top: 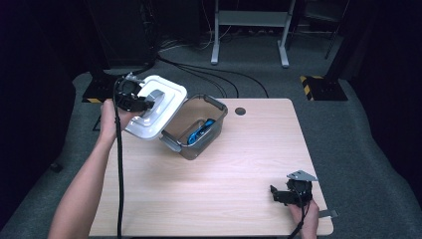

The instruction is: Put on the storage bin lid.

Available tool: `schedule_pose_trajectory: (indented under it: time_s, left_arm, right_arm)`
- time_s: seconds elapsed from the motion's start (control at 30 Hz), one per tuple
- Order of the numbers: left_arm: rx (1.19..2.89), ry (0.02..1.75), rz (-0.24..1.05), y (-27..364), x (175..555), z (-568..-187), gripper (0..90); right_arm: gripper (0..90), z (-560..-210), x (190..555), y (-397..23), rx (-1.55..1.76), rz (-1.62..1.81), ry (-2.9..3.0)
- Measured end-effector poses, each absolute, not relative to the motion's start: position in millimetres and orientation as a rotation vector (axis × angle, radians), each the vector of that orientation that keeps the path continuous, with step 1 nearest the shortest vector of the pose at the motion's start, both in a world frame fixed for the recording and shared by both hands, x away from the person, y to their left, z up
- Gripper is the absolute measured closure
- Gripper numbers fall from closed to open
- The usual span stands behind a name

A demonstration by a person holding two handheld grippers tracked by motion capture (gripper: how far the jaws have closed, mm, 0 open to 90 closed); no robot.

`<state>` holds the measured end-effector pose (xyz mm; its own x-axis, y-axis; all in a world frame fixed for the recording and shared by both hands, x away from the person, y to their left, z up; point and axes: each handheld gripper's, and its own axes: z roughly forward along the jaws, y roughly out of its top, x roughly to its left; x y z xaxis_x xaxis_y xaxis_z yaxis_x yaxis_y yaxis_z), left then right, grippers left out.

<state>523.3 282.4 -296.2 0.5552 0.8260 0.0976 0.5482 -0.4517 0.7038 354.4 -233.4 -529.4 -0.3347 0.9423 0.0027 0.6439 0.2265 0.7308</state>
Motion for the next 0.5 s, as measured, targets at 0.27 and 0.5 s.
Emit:
schedule_pose_trajectory:
  time_s: [0.27, 0.5]
  left_arm:
    - [2.199, 1.051, 0.570, 259.8, 526.6, -294.9, 67.2]
    - [2.224, 1.026, 0.546, 242.1, 529.8, -298.9, 67.1]
  right_arm:
    - [5.4, -529.4, 354.3, -233.4, 1.458, 0.897, 2.062]
    - [5.4, -529.4, 354.3, -233.4, 1.458, 0.897, 2.062]
